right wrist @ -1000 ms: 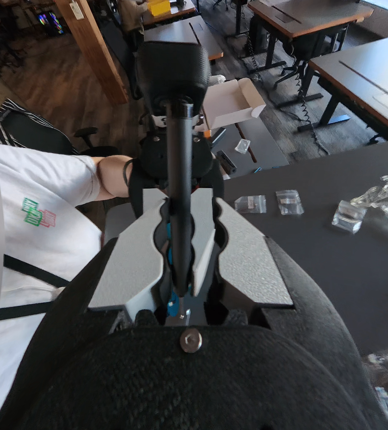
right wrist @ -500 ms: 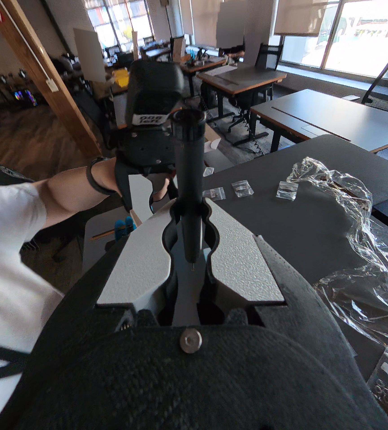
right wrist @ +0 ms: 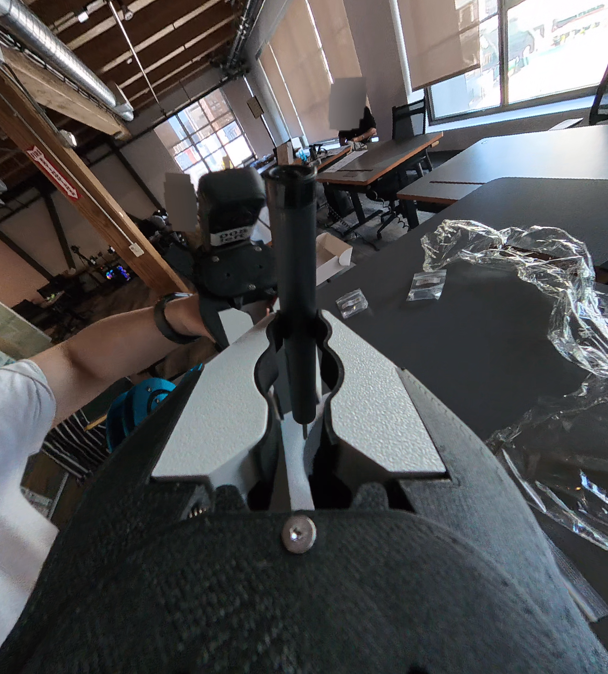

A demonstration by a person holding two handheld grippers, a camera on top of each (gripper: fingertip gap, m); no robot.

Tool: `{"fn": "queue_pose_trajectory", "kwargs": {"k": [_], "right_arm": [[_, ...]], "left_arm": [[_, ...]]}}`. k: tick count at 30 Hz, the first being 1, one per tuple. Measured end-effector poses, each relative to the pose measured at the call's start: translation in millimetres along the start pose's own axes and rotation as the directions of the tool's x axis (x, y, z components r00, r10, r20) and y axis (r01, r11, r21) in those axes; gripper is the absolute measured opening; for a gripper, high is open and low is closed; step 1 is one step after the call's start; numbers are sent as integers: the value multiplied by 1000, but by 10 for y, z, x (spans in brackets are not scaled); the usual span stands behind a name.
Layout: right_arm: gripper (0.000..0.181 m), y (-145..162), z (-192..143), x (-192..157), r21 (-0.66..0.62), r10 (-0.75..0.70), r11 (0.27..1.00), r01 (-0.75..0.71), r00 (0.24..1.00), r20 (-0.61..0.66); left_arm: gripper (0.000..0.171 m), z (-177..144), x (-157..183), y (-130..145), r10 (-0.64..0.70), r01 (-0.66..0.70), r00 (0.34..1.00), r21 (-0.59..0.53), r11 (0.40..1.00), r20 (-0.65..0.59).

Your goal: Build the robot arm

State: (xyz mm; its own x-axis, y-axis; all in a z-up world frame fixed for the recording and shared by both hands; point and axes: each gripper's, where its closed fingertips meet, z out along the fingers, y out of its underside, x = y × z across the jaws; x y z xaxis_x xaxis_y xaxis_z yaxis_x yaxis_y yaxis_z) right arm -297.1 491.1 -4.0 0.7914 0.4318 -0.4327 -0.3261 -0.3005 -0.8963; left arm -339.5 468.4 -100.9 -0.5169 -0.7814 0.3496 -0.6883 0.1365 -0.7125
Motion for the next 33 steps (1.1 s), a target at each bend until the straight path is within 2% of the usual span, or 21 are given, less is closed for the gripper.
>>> {"fn": "queue_pose_trajectory", "kwargs": {"k": [5,7,10,14,17,20,21,26,29,33], "right_arm": [[16,-132,72,73,46,16,999,-15,1000,-26],[16,-161,87,97,59,13,998,-10,999,-47],[16,-141,94,153,61,29,998,-24,997,-77],[16,-226,-55,201,150,66,987,-49,992,-111],[16,-83,-115,197,130,104,988,-88,987,-120],[16,77,-150,209,114,108,989,-92,983,-151],[16,102,-166,211,119,112,988,-94,982,-155],[16,131,-221,190,125,114,988,-96,983,-143],[16,183,-191,195,106,116,989,-103,985,-129],[16,252,-225,228,96,151,986,-138,979,-140]], "left_arm": [[23,135,-51,35,-5,0,989,-36,999,-147],[4,153,-76,21,35,-39,986,-19,999,-161],[0,171,-98,75,62,-72,982,-48,996,-178],[0,205,-151,279,131,-155,980,-159,975,-153],[1,222,-238,344,217,-238,970,-239,941,-110],[27,246,-303,371,224,-246,969,-328,912,-104],[27,246,-294,375,204,-233,972,-348,908,-118],[31,225,-255,307,118,-166,980,-339,926,-158],[30,178,-243,216,105,-145,982,-275,951,-155],[29,-18,-186,56,86,-103,986,-120,987,-140]]}}
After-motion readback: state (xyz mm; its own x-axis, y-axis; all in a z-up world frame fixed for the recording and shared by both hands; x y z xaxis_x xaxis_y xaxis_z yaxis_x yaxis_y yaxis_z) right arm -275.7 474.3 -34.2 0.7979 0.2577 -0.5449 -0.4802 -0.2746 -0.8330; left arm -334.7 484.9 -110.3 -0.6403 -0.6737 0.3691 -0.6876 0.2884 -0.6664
